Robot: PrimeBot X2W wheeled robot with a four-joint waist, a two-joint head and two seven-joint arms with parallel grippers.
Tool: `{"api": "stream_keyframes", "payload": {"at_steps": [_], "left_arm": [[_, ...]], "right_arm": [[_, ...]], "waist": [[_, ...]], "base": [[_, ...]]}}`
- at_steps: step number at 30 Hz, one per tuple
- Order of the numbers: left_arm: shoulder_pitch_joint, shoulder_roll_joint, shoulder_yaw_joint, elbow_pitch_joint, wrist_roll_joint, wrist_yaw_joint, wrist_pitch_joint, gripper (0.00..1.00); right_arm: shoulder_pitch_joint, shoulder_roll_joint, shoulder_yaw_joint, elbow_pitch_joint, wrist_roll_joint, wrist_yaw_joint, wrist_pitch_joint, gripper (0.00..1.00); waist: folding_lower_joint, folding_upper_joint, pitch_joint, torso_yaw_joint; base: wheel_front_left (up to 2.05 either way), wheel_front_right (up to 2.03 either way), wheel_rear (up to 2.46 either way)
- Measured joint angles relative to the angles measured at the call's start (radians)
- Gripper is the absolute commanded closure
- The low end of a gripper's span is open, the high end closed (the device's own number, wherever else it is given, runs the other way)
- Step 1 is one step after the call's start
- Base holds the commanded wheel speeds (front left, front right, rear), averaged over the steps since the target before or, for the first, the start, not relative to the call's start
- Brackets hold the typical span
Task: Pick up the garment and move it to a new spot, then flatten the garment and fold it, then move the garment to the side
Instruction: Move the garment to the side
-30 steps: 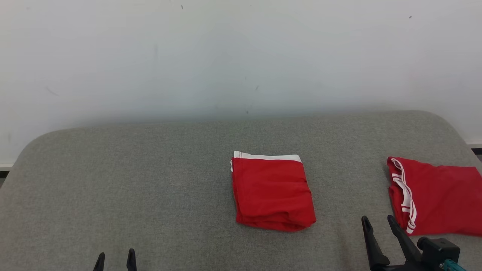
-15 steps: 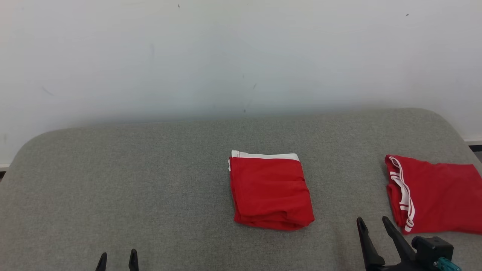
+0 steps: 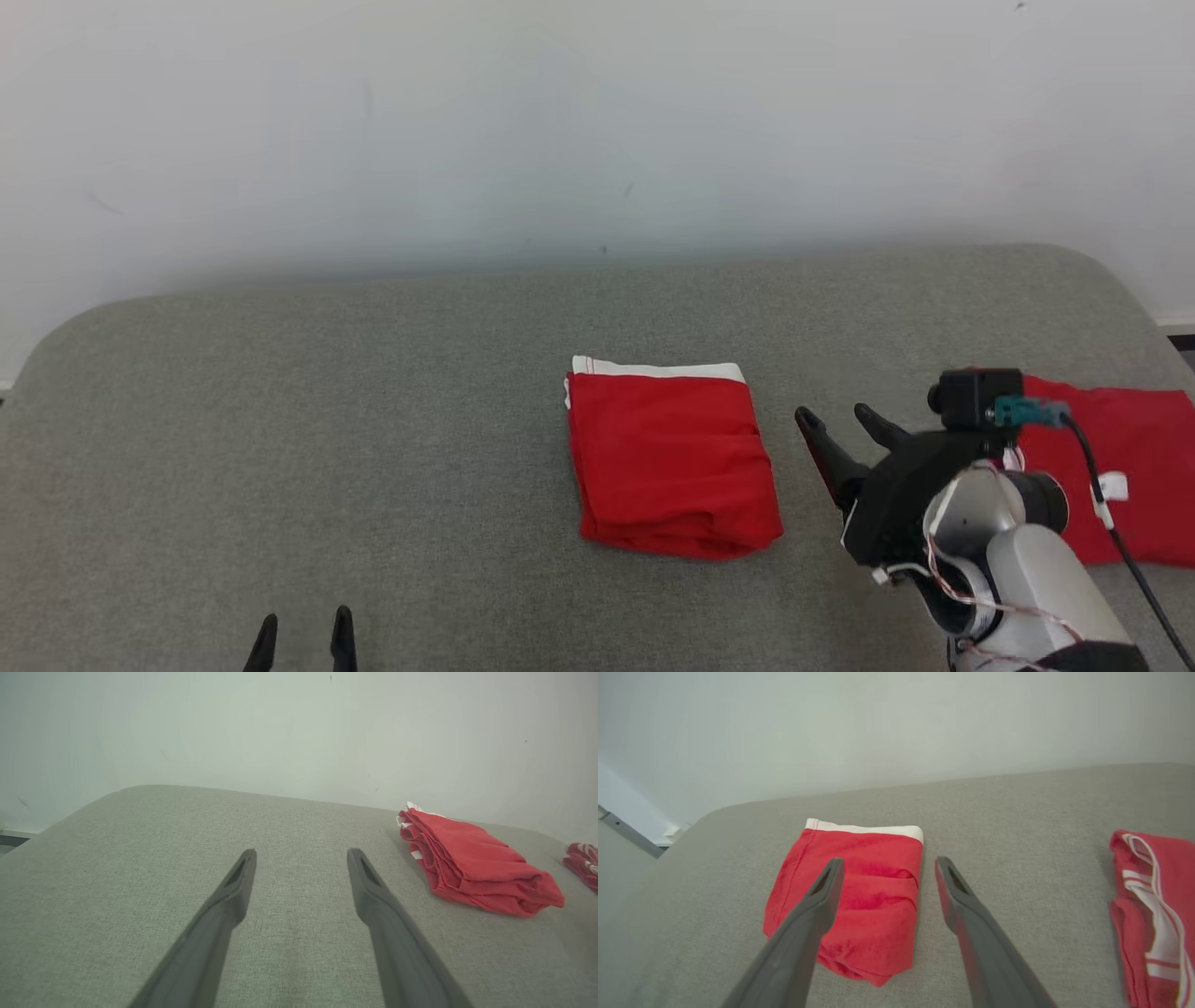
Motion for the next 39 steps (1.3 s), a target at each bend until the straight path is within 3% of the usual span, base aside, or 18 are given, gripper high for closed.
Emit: {"api": "stream_keyframes", "payload": {"at_steps": [4, 10, 17, 24, 33, 34, 36, 39], "left_arm": [[-0.008, -0.001, -0.028, -0.006, -0.015, 0.0, 0.0, 0.0], [-0.051, -0.001, -0.074, -0.024, -0.016, 0.0, 0.0, 0.0], [-0.097, -0.001, -0.107, -0.031, -0.025, 0.0, 0.0, 0.0], [-0.127, -0.001, -0.12, -0.031, -0.033, 0.0, 0.0, 0.0], [-0.144, -0.001, -0.135, -0.023, -0.042, 0.0, 0.0, 0.0], [-0.144, -0.001, -0.137, -0.023, -0.042, 0.0, 0.0, 0.0], [-0.144, -0.001, -0.137, -0.022, -0.042, 0.0, 0.0, 0.0], [-0.143, -0.001, -0.137, -0.021, -0.045, 0.0, 0.0, 0.0]], "right_arm": [[-0.113, 0.036, -0.062, 0.086, -0.019, 0.0, 0.184, 0.0], [-0.225, 0.067, -0.189, 0.238, -0.137, 0.0, 0.328, 0.0], [-0.291, 0.082, -0.33, 0.352, -0.236, 0.0, 0.338, 0.0], [-0.335, 0.084, -0.322, 0.481, -0.2, 0.0, 0.3, 0.0], [-0.39, 0.077, -0.335, 0.567, -0.292, 0.0, 0.321, 0.0], [-0.394, 0.077, -0.328, 0.571, -0.299, 0.0, 0.326, 0.3], [-0.396, 0.076, -0.311, 0.571, -0.308, 0.0, 0.329, 1.0], [-0.395, 0.08, -0.272, 0.56, -0.317, 0.0, 0.336, 1.0]], "waist": [[0.0, -0.0001, 0.019, 0.025], [0.0, 0.0, 0.068, 0.077], [0.0001, 0.0001, 0.138, 0.15], [0.0001, 0.0001, 0.207, 0.216], [-0.0001, -0.0001, 0.24, 0.235], [-0.0002, -0.0001, 0.24, 0.232], [-0.0001, -0.0001, 0.24, 0.226], [-0.0001, 0.0, 0.237, 0.215]], "base": [[0.0, 0.0, 0.0], [0.0, 0.0, 0.0], [0.0, 0.0, 0.0], [0.0, 0.0, 0.0], [0.0, 0.0, 0.0], [0.0, 0.0, 0.0], [0.0, 0.0, 0.0], [0.0, 0.0, 0.0]]}}
